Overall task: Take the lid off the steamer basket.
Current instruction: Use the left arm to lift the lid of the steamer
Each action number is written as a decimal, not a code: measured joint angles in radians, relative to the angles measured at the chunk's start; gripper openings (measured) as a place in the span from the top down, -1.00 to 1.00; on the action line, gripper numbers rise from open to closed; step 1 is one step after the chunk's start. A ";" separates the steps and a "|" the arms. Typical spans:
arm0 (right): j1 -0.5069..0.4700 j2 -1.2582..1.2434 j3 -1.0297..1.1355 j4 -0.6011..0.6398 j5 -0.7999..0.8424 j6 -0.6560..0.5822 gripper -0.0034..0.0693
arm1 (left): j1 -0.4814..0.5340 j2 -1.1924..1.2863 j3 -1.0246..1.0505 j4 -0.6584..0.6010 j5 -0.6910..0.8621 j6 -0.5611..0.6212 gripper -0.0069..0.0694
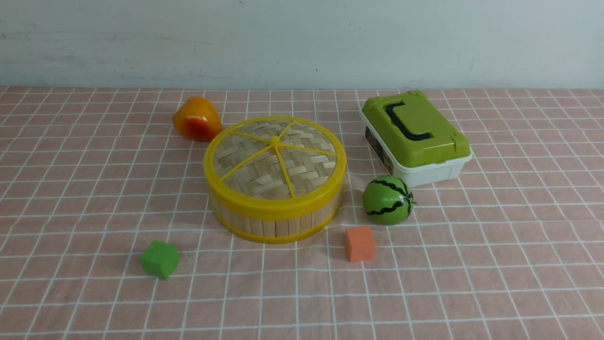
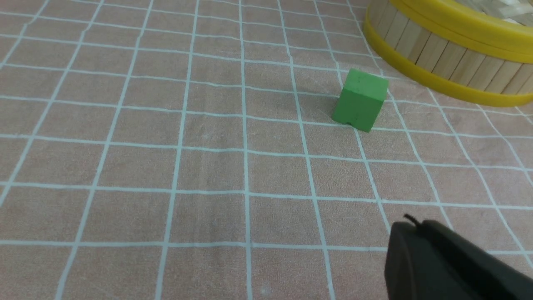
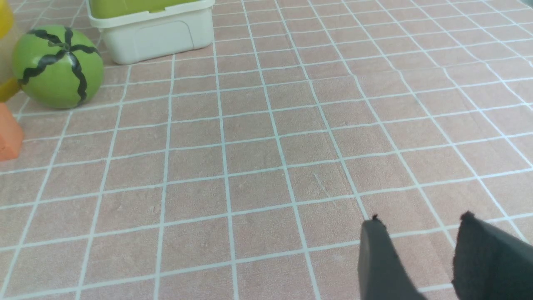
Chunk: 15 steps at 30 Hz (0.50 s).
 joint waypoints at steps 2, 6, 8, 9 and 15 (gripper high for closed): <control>0.000 0.000 0.000 0.000 0.000 0.000 0.24 | 0.000 0.000 0.000 0.000 0.000 0.000 0.84; 0.000 0.000 0.000 0.000 0.000 0.000 0.24 | 0.000 0.000 0.000 0.000 0.000 0.000 0.84; 0.000 0.000 0.000 0.000 0.000 0.000 0.24 | 0.000 0.000 0.000 0.000 0.000 0.000 0.83; 0.000 0.000 0.000 0.000 0.000 0.000 0.24 | 0.000 0.000 0.000 0.000 0.000 0.000 0.83; 0.000 0.000 0.000 0.000 0.000 0.000 0.24 | 0.000 0.000 0.000 0.000 0.000 0.000 0.82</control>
